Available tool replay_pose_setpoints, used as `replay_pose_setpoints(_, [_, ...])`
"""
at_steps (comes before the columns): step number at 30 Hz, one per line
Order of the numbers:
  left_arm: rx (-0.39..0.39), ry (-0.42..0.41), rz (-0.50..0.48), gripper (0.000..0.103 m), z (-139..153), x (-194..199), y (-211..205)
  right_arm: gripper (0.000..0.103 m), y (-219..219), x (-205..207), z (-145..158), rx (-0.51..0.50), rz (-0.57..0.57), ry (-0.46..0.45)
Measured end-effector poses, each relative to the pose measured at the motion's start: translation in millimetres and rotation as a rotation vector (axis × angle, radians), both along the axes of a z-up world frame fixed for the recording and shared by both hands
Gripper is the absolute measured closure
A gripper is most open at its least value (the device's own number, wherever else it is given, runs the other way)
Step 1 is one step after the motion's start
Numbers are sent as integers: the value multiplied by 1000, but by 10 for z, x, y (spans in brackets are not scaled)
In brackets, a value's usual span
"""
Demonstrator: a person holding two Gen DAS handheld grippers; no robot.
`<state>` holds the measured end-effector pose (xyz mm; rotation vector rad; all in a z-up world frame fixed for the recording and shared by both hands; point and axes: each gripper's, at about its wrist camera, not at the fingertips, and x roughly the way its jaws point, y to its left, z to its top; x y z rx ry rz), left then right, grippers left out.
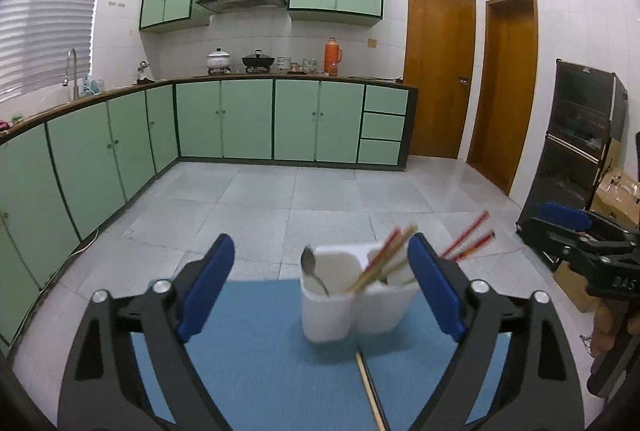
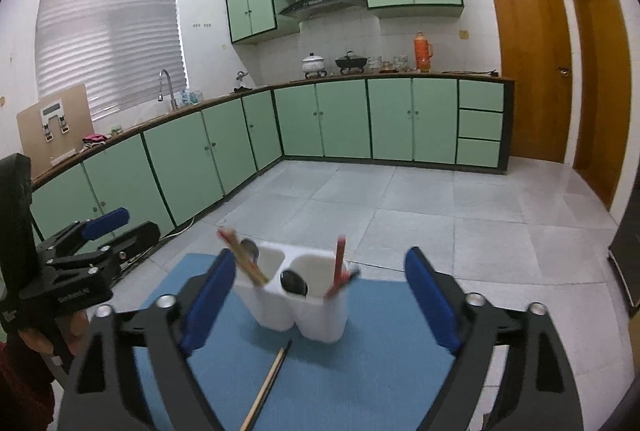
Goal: Organize utensils
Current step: 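Move both open tools back over the last two chopsticks on the mat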
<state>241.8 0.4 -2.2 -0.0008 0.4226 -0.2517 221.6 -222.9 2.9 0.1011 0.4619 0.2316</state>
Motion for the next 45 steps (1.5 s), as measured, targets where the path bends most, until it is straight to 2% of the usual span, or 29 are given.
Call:
replay_pose_setpoints(4, [12, 36, 21, 11, -222, -286, 71, 8, 14, -355, -225, 22, -21, 30])
replay_pose_setpoints(12, [102, 155, 80, 9, -876, -744, 227, 6, 34, -882, -919, 26, -79, 180])
replay_pose_setpoints(17, [148, 257, 101, 9, -1283, -929, 352, 7, 179, -1102, -1335, -11, -87, 265])
replay_pose_setpoints(20, [161, 297, 118, 9, -1448, -1013, 436, 15, 316, -1209, -1560, -5, -57, 315])
replay_pose_setpoints(22, [161, 318, 122, 9, -1520, -1052, 471, 25, 419, -1260, -1687, -10, -37, 344])
replay_pose_setpoints(28, [183, 345, 126, 9, -1664, -1144, 471, 49, 658, -1255, -1874, -34, 6, 391])
replay_pose_setpoints(30, [187, 350, 129, 9, -1677, -1159, 484, 54, 734, -1240, -1927, -46, 21, 408])
replay_pose_setpoints(45, [153, 363, 159, 9, -1716, -1082, 536, 63, 1087, -1247, -1986, -158, 77, 388])
